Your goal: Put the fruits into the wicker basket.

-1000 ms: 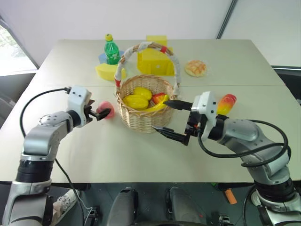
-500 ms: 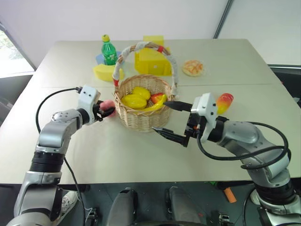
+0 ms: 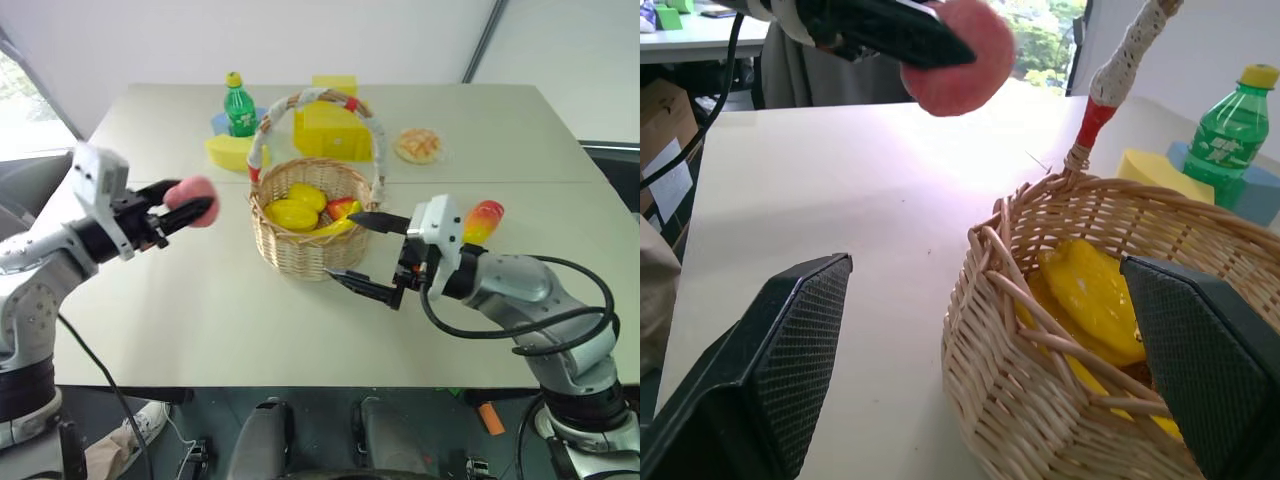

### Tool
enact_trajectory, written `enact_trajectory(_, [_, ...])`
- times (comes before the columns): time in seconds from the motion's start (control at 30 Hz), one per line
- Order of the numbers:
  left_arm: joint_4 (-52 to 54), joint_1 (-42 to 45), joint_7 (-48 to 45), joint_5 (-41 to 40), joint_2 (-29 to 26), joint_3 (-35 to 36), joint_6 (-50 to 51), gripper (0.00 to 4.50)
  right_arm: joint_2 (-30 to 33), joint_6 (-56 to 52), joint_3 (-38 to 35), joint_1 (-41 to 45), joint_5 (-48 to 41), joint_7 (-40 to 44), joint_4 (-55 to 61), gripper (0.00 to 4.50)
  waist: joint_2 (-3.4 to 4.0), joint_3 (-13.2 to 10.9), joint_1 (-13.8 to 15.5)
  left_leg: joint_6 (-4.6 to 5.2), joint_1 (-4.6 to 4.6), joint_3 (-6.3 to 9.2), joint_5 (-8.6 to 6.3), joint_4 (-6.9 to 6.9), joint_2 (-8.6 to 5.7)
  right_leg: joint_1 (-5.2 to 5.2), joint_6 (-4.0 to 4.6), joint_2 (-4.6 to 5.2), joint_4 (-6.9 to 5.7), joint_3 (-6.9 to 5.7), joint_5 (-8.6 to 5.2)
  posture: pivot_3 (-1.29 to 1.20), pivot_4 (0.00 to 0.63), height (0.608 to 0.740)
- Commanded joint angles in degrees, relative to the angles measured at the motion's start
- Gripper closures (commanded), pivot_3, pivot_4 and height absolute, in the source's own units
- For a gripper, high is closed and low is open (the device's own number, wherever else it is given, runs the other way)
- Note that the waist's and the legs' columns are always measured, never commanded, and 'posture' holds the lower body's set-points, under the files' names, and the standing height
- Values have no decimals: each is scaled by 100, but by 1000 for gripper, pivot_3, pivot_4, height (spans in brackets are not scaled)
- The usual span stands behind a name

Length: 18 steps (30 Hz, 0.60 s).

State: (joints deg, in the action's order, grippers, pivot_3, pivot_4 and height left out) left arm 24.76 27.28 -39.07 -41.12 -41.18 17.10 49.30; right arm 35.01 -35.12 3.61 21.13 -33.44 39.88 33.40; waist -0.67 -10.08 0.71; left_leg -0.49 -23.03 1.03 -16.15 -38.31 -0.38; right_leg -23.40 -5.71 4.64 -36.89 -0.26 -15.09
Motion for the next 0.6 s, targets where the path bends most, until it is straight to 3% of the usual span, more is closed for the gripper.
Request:
enact_trajectory(0.03, [-214,718,664,750,448,-1130,-147,1976,59,167,-182,144,99,27,-50,0,-1,1,7,0,4,1,0,0,-4,5,0,-1,0,0,0,0,150,740])
enact_trajectory(0.23, [-891,1112,628,1352,876,-1912,-593,1976,151,90,-396,-76,154,-126,124,0,-1,0,-153,3,5,-8,-1,12,-6,-13,4,-22,-9,6,-3,0,150,740])
enact_trajectory(0.4, [-1223,1254,358,1336,1044,-1953,-700,68,276,139,-698,-518,244,-309,304,0,-1,0,-139,2,-2,-5,0,9,10,-18,9,-35,-10,5,-5,0,150,740])
enact_trajectory(0.6, [-619,843,-268,851,1064,-1855,-868,68,292,-106,-1379,-599,1039,-1408,-672,0,-1,0,-136,0,1,-7,1,4,12,-12,8,-26,-12,8,-5,0,150,740])
